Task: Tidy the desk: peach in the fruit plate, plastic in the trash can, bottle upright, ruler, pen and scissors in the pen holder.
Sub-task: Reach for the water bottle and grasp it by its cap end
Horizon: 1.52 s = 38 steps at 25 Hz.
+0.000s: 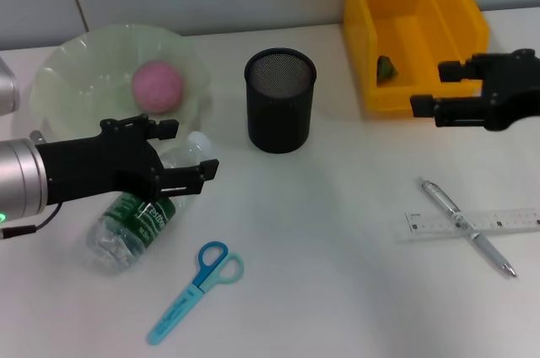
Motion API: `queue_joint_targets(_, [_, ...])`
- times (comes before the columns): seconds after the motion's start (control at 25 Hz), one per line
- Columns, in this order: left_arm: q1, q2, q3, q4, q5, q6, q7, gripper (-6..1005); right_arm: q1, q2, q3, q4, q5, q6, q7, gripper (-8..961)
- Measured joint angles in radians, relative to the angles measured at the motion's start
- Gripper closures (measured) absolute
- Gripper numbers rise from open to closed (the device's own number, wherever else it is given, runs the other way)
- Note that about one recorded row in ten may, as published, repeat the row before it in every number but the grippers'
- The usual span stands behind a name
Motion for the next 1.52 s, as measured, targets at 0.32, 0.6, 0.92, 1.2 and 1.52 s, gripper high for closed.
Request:
queue_joint_targets(0.32, [0.0,-0.002,0.011,0.035,0.125,0.053,-0.114,159,-0.088,-0.006,0.083,0.331,0.253,-0.06,-0.408,215])
queue_joint_targets(0.6, [-0.009,-0.005,0.083,0.177,0.354,0.087,-0.349,159,-0.086,-0.011,0.165,0.501,0.253,-0.113,-0.504,215])
queue_joint_targets(0.92, [-0.011,-0.004,0.134,0.266,0.491,0.091,-0.526,159,-0.088,-0.008,0.167,0.523,0.236,-0.119,-0.527,215])
queue_joint_targets(1.2, [-0.09,-0.006,0.269,0.347,0.729,0.14,-0.815,159,-0.082,-0.012,0.168,0.535,0.231,-0.119,-0.529,214])
queue_joint_targets(1.52, [-0.22,-0.008,0.266,0.23,0.745,0.152,-0.871,159,-0.084,-0.014,0.17,0.542,0.222,-0.119,-0.53,214])
